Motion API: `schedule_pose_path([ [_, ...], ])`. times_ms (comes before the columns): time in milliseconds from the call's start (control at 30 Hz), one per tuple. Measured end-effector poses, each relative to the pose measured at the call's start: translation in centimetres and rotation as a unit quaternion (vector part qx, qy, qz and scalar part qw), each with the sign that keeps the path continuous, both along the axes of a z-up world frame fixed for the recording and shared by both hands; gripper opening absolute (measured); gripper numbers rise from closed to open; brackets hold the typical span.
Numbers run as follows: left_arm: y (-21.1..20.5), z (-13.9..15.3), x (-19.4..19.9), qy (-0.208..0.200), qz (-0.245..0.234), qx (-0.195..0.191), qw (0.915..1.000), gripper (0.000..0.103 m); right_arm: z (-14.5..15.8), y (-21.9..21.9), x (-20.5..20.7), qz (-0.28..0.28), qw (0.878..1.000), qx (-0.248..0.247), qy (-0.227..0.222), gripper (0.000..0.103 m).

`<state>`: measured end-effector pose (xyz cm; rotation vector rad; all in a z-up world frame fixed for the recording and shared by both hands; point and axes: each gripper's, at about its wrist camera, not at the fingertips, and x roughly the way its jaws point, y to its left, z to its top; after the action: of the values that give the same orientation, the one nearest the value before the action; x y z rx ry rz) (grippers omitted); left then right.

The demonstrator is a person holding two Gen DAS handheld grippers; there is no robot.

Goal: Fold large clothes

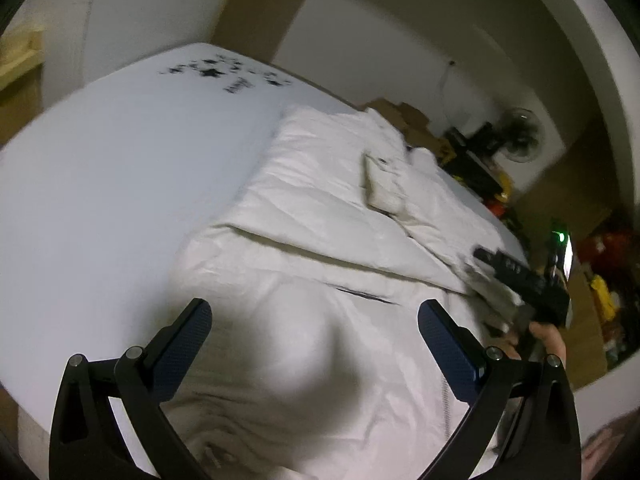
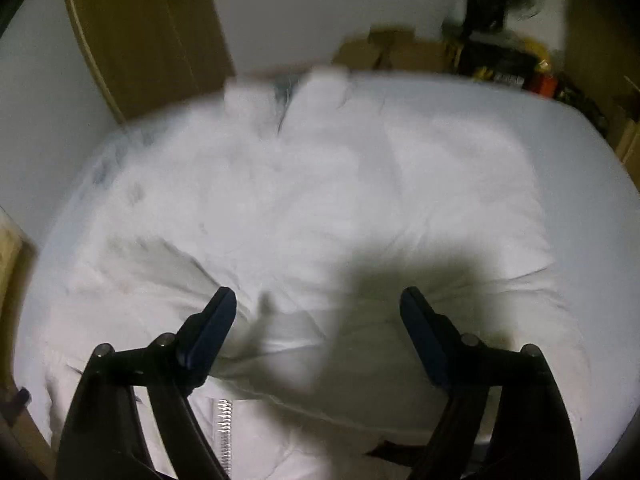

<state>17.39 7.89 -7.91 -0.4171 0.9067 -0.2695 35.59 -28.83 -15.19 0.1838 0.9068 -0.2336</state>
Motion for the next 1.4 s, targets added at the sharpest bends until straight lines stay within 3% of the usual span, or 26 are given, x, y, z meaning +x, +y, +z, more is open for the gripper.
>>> schedule_pose_path([
  [67,0.2,-0.3,1.1,0.015,0.001,-0.010,0.9998,0.103,-4.4,-0.2,2.6,0.022,0.997,0.007,0.073,0.094],
  [133,0.5,-0.2,1.5,0.030,-0.010,-0.015,0.9994,0.103,-4.1,0.6,3.0,0.053,0.995,-0.025,0.082,0.097],
  [167,1.2,0.1,1.3,0.030,-0.016,-0.022,0.9992,0.103,-2.9,0.3,2.5,0.059,0.994,-0.003,0.092,0.097],
  [233,2.5,0.9,0.5,0.020,-0.023,-0.016,0.9994,0.103,0.1,-0.7,0.2,0.062,0.994,0.065,0.056,0.096],
  [267,3.9,1.2,-0.1,0.015,-0.020,-0.009,0.9996,0.103,2.4,-1.7,-2.3,0.067,0.992,0.106,0.014,0.097],
  [367,8.3,0.9,-2.0,0.022,-0.011,-0.006,0.9997,0.103,6.0,-3.9,-9.2,0.066,0.985,0.149,-0.051,0.101],
  [533,11.0,-2.9,-4.2,0.086,-0.030,-0.056,0.9943,0.103,3.9,-6.9,-15.6,0.055,0.981,0.182,-0.025,0.103],
  [600,10.6,-4.8,-4.6,0.113,-0.040,-0.095,0.9882,0.103,3.1,-7.5,-18.3,0.041,0.982,0.185,-0.017,0.103],
  [667,9.9,-5.7,-5.0,0.121,-0.031,-0.109,0.9861,0.103,3.3,-7.5,-21.3,0.032,0.984,0.176,-0.024,0.103],
  [767,8.9,-6.1,-5.8,0.118,-0.010,-0.106,0.9873,0.103,4.7,-8.0,-23.8,0.025,0.987,0.154,-0.040,0.103],
  [967,7.2,-7.1,-6.6,0.135,-0.022,-0.113,0.9842,0.103,5.6,-9.3,-26.6,0.018,0.995,0.096,-0.032,0.103],
  [1067,6.4,-7.5,-6.4,0.142,-0.038,-0.141,0.9790,0.103,4.8,-11.4,-28.0,-0.013,0.994,0.105,-0.022,0.103],
  [1167,5.0,-7.7,-5.7,0.150,-0.056,-0.162,0.9738,0.103,2.8,-13.6,-28.8,-0.043,0.987,0.152,-0.001,0.103],
  [1300,3.8,-7.9,-4.7,0.153,-0.071,-0.180,0.9691,0.103,-1.3,-15.9,-28.5,-0.055,0.961,0.269,0.026,0.103],
  [1400,3.7,-8.2,-4.1,0.155,-0.078,-0.207,0.9627,0.103,-3.7,-16.3,-27.8,-0.054,0.943,0.326,0.040,0.103],
])
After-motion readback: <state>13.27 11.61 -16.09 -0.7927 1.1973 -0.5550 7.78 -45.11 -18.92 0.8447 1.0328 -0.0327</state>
